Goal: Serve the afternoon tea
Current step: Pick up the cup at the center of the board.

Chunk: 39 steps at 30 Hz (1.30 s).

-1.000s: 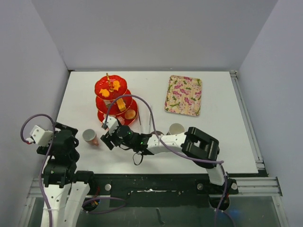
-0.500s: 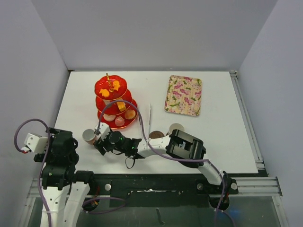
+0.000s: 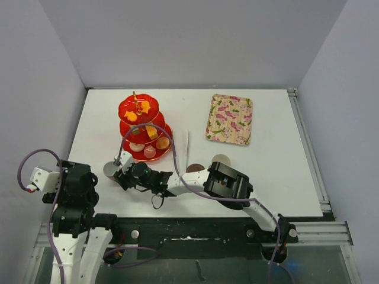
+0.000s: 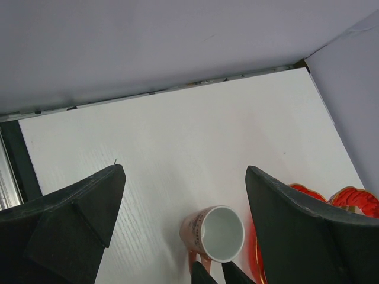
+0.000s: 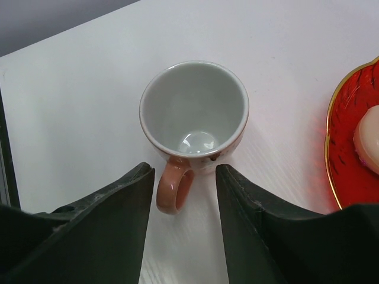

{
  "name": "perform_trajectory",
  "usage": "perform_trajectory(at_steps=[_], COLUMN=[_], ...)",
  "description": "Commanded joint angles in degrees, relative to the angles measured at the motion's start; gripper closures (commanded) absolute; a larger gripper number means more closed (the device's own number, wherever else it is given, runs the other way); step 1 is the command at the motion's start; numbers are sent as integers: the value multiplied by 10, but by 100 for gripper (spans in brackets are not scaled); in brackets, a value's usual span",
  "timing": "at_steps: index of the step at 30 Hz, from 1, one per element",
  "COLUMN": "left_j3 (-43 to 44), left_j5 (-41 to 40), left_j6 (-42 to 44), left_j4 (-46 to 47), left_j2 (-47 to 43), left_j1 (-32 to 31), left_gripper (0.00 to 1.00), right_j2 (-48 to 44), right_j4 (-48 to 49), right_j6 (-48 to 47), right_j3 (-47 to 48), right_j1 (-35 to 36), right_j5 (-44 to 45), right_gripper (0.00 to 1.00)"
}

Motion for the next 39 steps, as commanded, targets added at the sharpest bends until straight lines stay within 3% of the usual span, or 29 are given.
perform_trajectory(at_steps=[1,4,8,15,20,26,32,36,39], left_j3=[25,22,0,57,63,80,61,30,0], left_j5=[-12,-1,70,169,218,278,360,357,406], left_j6=[-7,12,101,141,157,161,138,117,124], left_j4=[5,16,76,80,80,73,66,70,108], left_j2=[-4,0,15,137,174,251,317,284,271], left_j1=[-1,-5,-21,-23,-13,5,80,154,174], left_gripper=[18,19,22,25,28,34,46,50,50], right_j2=[18,28,17,-32,-70,-184,-265,-299,-323], right_j4=[15,4,24,111,89,121,96,74,73], right_j6=[4,9,13,22,-34,-46,-44,-36,-32], right_j3=[32,42,11,-84,-107,-221,-272,-289,-304], right_j1=[0,-2,-5,-13,-12,-10,-9,-7,-5], right_j5=[6,1,-16,-40,-78,-36,-23,-14,-3], right_gripper=[54,56,63,46,41,41,41,41,41])
